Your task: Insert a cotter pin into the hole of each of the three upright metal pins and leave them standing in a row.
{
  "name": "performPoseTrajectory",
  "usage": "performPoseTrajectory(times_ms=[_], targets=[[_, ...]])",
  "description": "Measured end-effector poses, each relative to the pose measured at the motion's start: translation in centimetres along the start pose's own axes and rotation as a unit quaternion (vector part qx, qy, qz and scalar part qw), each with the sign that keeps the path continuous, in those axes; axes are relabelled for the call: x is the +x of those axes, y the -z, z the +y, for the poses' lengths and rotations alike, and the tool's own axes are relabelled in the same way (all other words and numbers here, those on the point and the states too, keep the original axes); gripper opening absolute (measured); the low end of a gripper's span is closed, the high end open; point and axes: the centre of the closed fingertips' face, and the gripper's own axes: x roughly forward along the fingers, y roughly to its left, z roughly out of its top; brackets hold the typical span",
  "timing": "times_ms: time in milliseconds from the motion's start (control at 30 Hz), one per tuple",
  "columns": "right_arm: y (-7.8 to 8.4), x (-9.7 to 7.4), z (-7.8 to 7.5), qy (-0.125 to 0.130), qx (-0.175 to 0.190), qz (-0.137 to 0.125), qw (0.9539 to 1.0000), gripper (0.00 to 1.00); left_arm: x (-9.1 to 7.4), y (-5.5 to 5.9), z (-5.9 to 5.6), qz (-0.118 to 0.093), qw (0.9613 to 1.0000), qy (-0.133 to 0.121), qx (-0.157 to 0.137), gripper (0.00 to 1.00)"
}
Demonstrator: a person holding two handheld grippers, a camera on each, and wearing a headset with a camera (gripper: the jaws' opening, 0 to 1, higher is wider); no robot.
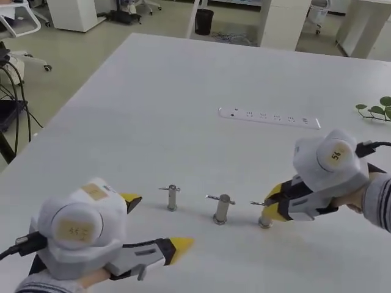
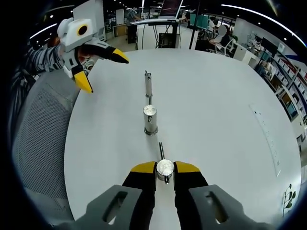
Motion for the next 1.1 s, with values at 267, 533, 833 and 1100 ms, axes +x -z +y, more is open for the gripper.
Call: performPoseTrajectory(times_ms=[267, 533, 833, 1100], targets=[[0.27, -0.15, -0.02, -0.012, -0.024, 0.01, 0.9996, 0.09, -0.01, 0.28, 0.38, 0.005, 1.0, -0.003, -0.003, 0.67], [0.35, -0.06, -0.56, -0.013, -0.013, 0.01, 0.9998, 0.09, -0.04, 0.57, 0.45, 0.01, 0.9999, -0.003, -0.004, 0.66], [0.51, 0.15, -0.62, -0.008, -0.001, 0.009, 0.9999, 0.1, 0.03, 0.74, 0.36, 0.015, 0.9999, -0.003, -0.005, 0.66], [0.08, -0.41, -0.69, 0.024, -0.016, -0.009, 0.9995, 0.21, -0.08, 0.82, 0.33, 0.018, 0.9998, -0.003, -0.003, 0.65]])
